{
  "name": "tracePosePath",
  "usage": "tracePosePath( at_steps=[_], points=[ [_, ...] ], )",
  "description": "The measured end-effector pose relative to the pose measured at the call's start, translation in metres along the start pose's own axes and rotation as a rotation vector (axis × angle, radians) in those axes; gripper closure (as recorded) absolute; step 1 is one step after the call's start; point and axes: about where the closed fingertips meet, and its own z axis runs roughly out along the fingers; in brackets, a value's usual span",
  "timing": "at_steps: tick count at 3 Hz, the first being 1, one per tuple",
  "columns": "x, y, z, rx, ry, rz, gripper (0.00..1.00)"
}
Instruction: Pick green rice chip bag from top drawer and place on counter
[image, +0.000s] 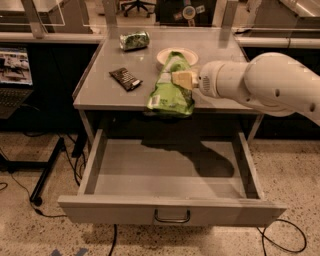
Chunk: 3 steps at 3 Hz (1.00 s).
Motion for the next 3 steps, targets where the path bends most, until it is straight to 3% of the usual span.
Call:
tracePosePath(
  at_steps=[2, 3],
  points=[
    [0.006, -0.082, 0.015, 0.21, 0.048, 0.06, 1.0],
    [0.01, -0.11, 0.009, 0.284, 0.059, 0.077, 1.0]
  ],
)
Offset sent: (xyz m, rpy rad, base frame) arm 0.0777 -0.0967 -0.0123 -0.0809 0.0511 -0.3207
